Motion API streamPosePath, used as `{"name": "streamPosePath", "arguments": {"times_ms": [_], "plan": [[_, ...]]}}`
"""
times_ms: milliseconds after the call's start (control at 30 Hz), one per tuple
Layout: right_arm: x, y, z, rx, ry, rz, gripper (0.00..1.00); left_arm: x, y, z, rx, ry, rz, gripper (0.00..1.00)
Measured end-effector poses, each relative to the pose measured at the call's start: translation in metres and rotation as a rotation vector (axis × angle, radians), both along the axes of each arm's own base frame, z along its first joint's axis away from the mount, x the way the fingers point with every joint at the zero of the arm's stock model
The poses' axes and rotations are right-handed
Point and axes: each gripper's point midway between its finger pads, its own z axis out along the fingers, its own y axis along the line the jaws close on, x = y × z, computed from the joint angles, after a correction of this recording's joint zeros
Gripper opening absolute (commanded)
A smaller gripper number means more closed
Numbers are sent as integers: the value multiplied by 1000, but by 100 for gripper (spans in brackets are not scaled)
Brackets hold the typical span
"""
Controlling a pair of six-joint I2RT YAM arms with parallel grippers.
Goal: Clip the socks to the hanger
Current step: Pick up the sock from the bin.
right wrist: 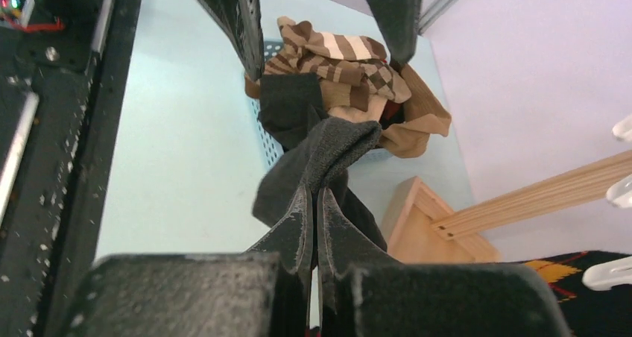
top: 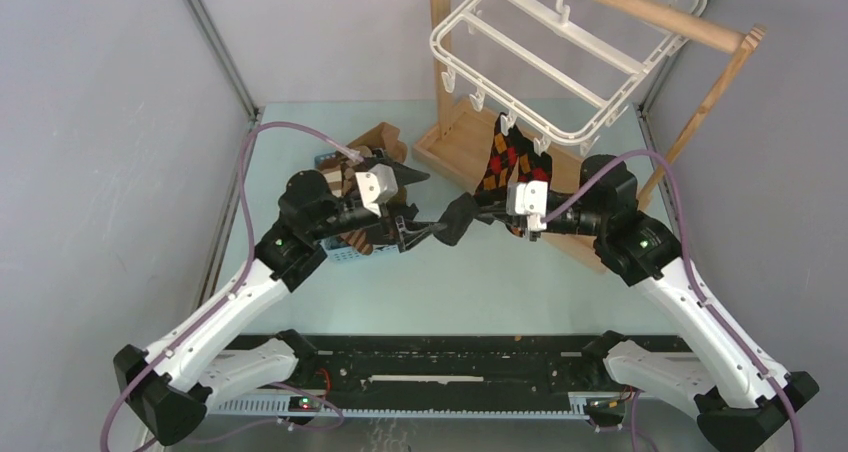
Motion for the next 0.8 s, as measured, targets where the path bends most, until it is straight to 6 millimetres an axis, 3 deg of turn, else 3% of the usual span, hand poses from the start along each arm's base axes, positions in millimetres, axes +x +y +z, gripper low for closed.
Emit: {"name": "streamPosePath", "arguments": {"times_ms": [100, 367, 800], "plan": [[-3, -3, 0, -53, -89, 41, 0, -11, -10, 8, -50, 21, -104, 93], [-10, -8, -9, -140, -201, 112, 0, -17, -37, -15, -47, 166, -252, 76], [-10, -9, -12, -140, -170, 104, 0, -34, -53, -18, -53, 234, -343, 75]]}}
